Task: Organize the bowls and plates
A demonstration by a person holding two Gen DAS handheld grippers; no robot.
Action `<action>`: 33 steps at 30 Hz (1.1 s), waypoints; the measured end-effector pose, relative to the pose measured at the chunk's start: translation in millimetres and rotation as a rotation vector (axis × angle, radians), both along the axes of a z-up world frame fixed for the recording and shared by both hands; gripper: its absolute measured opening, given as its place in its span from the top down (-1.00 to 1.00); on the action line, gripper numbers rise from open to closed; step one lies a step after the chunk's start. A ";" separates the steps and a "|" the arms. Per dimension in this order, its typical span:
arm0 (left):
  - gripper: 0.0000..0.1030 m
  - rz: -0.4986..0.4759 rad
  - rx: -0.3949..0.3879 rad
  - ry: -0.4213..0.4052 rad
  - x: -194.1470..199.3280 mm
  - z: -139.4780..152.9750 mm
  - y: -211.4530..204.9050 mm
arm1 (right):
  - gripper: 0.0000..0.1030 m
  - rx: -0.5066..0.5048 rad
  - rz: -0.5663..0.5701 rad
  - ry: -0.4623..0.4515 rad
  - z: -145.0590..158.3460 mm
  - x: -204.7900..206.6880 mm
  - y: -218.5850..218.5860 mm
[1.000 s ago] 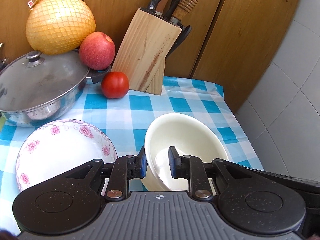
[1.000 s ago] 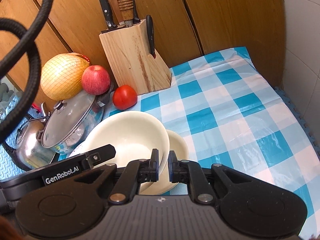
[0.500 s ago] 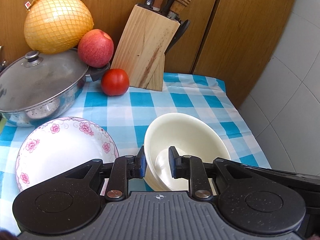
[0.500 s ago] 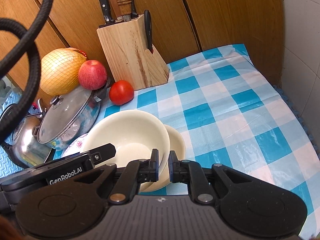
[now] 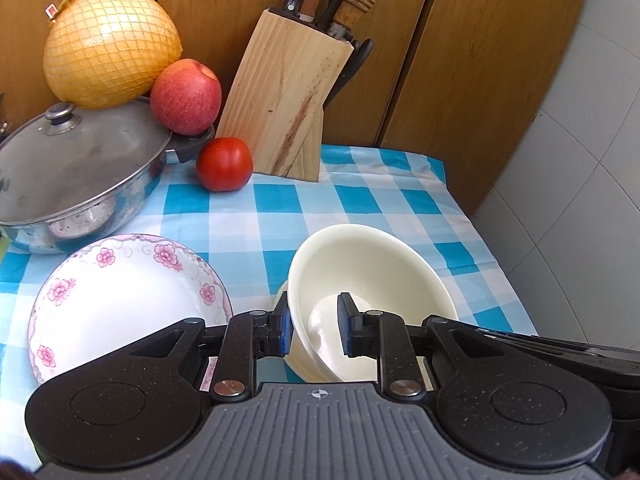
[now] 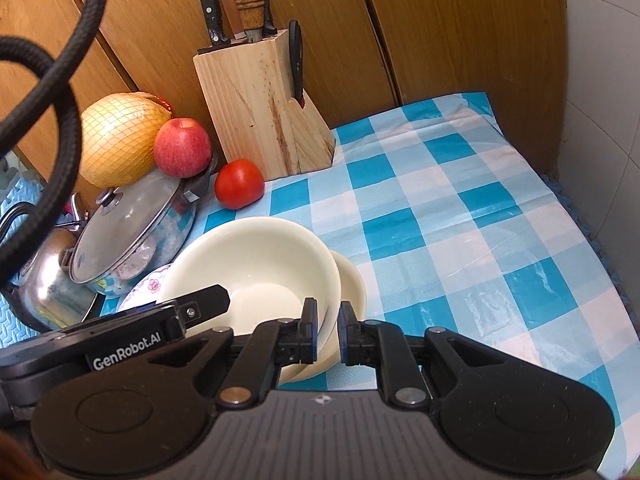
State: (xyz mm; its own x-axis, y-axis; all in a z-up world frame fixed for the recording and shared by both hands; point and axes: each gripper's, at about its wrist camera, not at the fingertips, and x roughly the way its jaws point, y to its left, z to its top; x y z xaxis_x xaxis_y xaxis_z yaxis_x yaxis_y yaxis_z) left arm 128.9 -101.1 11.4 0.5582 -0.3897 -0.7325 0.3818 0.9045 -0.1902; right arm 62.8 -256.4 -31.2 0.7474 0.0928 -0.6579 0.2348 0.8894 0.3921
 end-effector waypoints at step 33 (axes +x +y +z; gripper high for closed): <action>0.13 0.010 -0.001 0.066 6.9 -14.2 13.9 | 0.29 0.062 -0.086 0.007 -13.4 2.7 -24.9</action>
State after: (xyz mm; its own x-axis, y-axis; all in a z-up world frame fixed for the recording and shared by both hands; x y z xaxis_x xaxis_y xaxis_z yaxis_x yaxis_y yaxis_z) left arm 135.8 -87.2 -2.8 0.5121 -0.3852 -0.7677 0.3597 0.9078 -0.2156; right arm 65.5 -281.3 -44.6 0.7499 0.0689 -0.6579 0.3121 0.8401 0.4436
